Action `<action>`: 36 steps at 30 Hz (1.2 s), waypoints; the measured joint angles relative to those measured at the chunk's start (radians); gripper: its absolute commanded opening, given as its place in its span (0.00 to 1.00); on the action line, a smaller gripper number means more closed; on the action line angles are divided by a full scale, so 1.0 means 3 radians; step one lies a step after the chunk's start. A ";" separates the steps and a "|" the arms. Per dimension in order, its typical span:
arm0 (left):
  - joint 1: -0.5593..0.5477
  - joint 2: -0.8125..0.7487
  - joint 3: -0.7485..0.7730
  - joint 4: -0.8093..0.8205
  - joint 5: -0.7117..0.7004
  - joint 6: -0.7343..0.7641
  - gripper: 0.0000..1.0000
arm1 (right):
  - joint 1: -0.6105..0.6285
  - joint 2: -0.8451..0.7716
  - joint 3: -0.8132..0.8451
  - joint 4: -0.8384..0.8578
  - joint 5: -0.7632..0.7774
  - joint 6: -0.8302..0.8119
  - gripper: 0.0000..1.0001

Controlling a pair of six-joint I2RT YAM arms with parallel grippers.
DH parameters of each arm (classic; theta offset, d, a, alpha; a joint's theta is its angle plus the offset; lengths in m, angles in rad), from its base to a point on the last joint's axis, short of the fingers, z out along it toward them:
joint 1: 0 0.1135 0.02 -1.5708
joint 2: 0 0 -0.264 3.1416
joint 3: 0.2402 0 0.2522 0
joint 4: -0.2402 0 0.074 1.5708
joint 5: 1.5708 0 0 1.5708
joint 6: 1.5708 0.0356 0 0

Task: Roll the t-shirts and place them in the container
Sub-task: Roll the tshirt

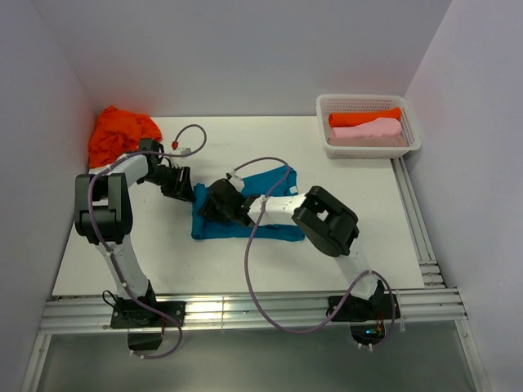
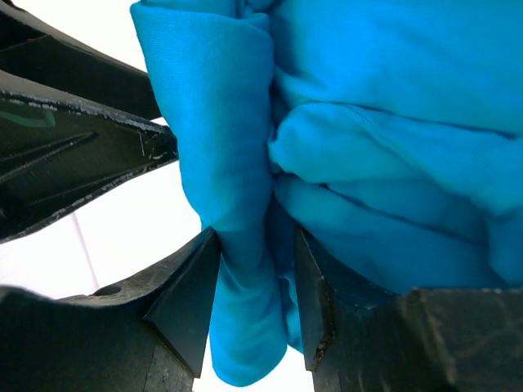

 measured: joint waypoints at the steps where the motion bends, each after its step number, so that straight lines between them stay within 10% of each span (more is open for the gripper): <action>1: -0.0013 0.0000 0.0000 0.0005 -0.0019 -0.0018 0.50 | 0.0015 -0.0010 0.0042 -0.0104 0.0058 -0.0023 0.48; 19: -0.0267 0.0004 0.0095 0.0028 -0.0230 -0.0141 0.50 | 0.0104 -0.0018 0.0436 -0.1085 0.0593 -0.0148 0.38; 36: -0.0393 0.0097 0.0290 0.0003 -0.0548 -0.0156 0.49 | 0.0308 -0.0018 0.1133 -0.1891 0.1067 -0.0425 0.48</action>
